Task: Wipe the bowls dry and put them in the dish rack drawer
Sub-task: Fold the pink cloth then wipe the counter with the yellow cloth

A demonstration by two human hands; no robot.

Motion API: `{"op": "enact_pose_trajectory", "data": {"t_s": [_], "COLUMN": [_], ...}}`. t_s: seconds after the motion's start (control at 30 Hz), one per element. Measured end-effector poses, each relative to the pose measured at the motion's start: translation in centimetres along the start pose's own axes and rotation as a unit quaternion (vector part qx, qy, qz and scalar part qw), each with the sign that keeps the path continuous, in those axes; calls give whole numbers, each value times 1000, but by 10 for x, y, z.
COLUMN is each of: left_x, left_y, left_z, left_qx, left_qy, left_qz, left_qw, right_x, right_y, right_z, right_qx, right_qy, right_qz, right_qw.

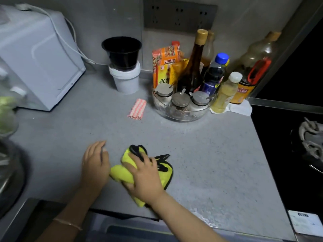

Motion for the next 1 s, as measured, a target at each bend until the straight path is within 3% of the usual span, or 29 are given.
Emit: {"op": "enact_pose_trajectory", "data": {"t_s": [0.13,0.23,0.3,0.43,0.57,0.63,0.77,0.9,1.0], "left_x": [-28,-62,-88,-133,-177,-189,-211,-229,-258], "left_y": [-17,-39,-61,-107,-128,-125,-126,-105,-88], "left_z": [-46,-101,-145,-235,-276,-275,-264,-287,-304], "left_qx": [-11,-54,-87,-206,-329,-381,-390,-390,-358], "left_qy": [-37,-60,-79,-89,-8,41,90,96,100], "left_qz": [38,89,138,241,330,318,372,352,380], "left_qw": [999,993,983,944,885,867,838,846,847], "right_x": [36,78,93,108,106,107,107,107,107], "right_y": [-36,-77,-107,-139,-160,-168,-179,-161,-140], "right_z": [-125,-228,-269,-275,-267,-264,-279,-315,-346], "right_qx": [-181,-368,-428,-335,-251,-233,-222,-236,-242], "right_qy": [-61,-98,-91,-34,-2,-5,-31,-34,-47], "right_qz": [-26,-37,-12,1,32,26,19,54,82], "right_qw": [981,924,899,942,968,972,974,970,966]}}
Point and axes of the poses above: each hand's wrist, its own y-axis towards the middle knuckle, its own x-axis out of the back of the hand, z = x × y, the point moved 7 cm from there along y, towards the middle knuckle, and after that the axes turned 9 degrees about -z, right-handed, at the moved point
